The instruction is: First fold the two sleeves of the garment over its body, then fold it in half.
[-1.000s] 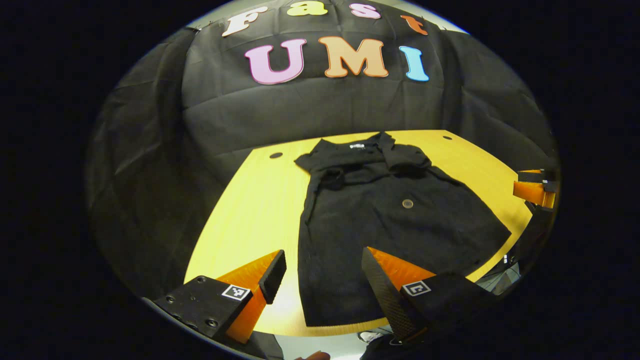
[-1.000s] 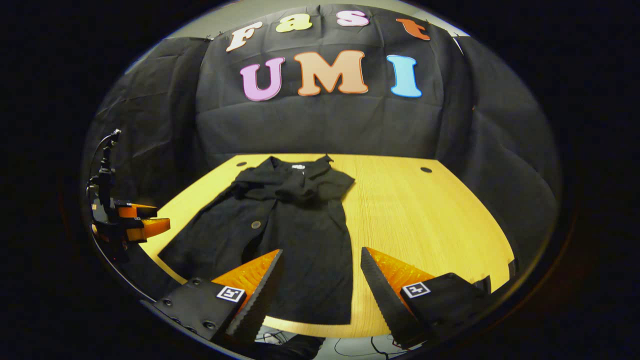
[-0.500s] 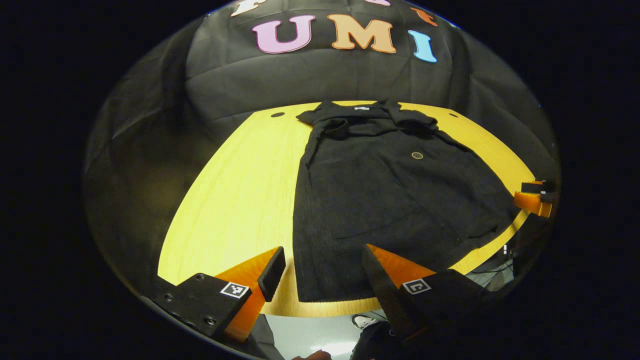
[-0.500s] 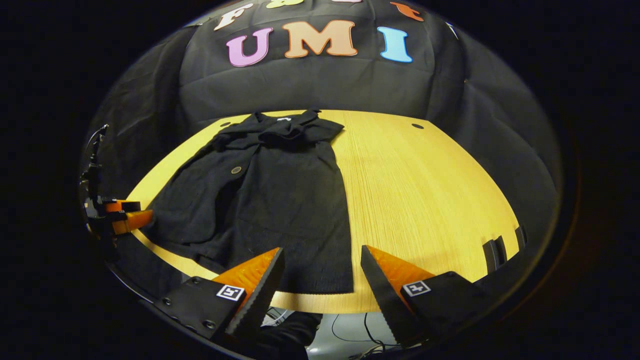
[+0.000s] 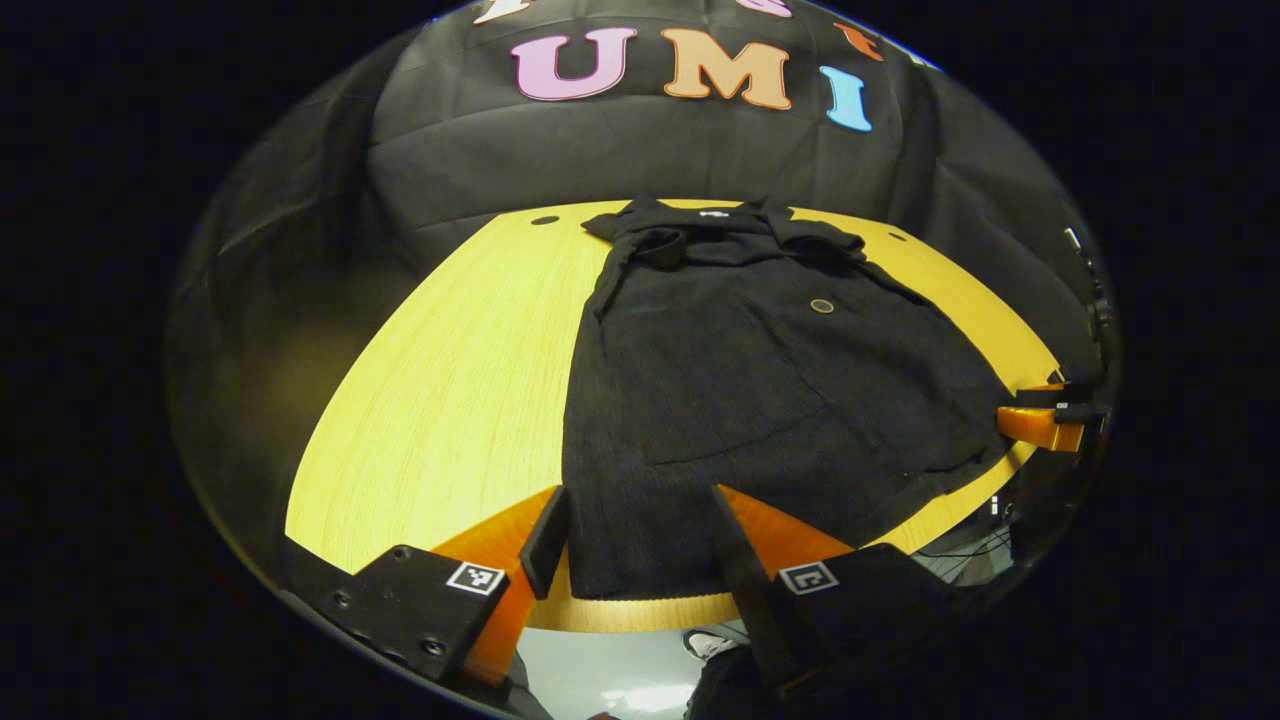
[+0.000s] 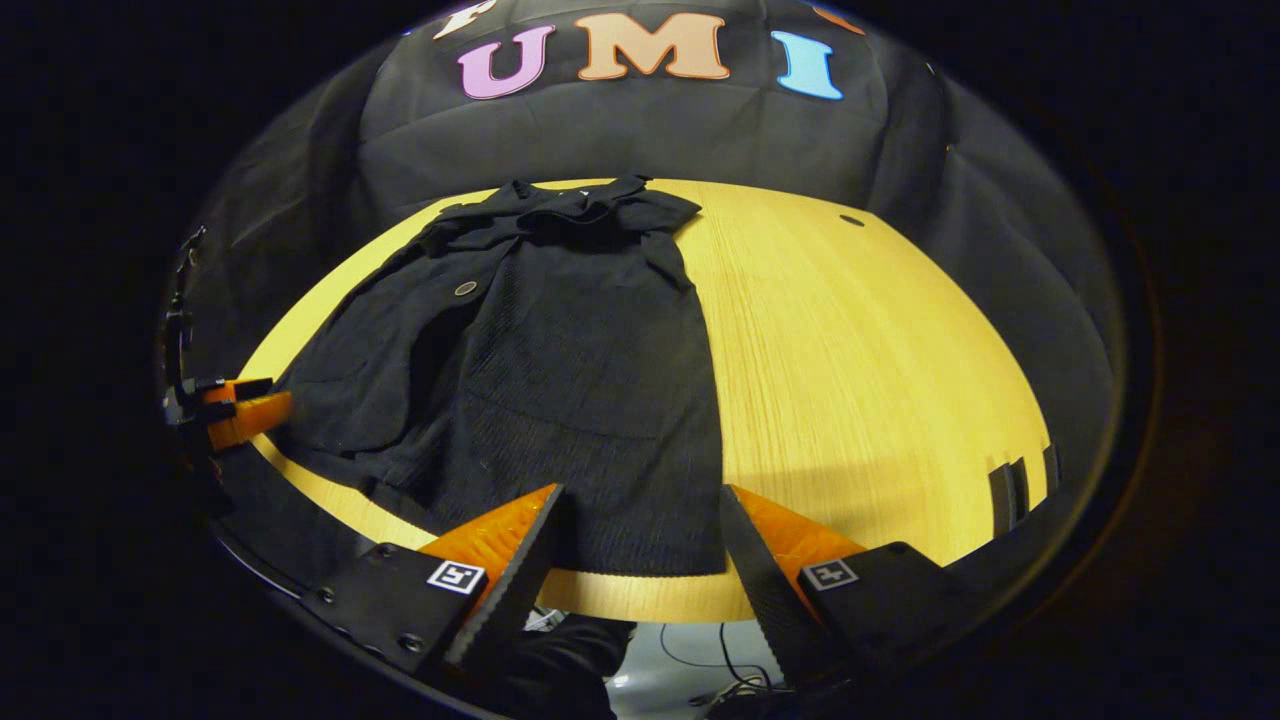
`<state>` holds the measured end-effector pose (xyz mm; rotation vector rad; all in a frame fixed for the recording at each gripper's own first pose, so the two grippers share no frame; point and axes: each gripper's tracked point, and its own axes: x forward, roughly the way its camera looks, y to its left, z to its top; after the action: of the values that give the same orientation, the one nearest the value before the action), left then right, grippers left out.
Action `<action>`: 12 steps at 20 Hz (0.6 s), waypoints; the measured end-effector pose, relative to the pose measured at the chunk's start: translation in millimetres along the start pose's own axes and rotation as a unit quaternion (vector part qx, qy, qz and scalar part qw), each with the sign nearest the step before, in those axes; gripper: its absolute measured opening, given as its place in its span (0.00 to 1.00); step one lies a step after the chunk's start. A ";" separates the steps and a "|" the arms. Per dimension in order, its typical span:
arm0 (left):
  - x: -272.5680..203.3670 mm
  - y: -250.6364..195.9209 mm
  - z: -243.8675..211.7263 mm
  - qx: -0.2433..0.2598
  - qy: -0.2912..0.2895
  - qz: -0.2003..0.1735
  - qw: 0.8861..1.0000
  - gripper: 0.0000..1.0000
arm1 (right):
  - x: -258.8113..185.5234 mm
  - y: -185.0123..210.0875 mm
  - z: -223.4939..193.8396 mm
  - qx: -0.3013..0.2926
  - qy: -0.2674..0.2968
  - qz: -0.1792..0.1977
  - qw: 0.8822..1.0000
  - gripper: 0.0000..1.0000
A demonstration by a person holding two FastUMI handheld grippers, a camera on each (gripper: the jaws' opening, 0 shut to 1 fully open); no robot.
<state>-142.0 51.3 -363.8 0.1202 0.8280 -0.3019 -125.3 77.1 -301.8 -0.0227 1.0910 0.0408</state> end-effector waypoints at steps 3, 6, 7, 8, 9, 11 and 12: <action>3.0 -15.8 1.1 0.005 -0.002 -0.029 1.000 0.57 | 4.0 10.2 5.2 0.000 -0.004 0.014 1.000 0.47; 6.8 -22.5 2.9 -0.013 0.012 -0.038 0.999 0.00 | 4.7 15.6 4.5 -0.010 -0.017 0.005 1.000 0.13; 6.2 -23.4 2.5 -0.019 0.018 -0.041 0.999 0.00 | 5.5 15.9 4.8 -0.013 -0.020 0.006 1.000 0.09; 5.0 -23.7 3.4 -0.027 0.019 -0.045 0.998 0.00 | 5.0 18.1 4.5 -0.014 -0.018 0.014 1.000 0.09; 3.8 -24.0 4.7 -0.036 0.021 -0.053 0.998 0.00 | 4.1 18.1 5.6 -0.006 -0.014 0.021 1.000 0.09; 3.9 -23.4 5.6 -0.061 0.027 -0.062 0.996 0.00 | 4.8 18.7 6.6 0.019 -0.005 0.036 0.999 0.09; 4.9 -20.3 1.8 -0.074 0.027 -0.060 0.995 0.00 | 4.7 20.4 7.4 0.030 -0.003 0.042 0.999 0.08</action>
<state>-144.0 30.5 -366.0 -0.0599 0.9093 -0.3513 -117.5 97.9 -302.5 0.0771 1.0868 0.0847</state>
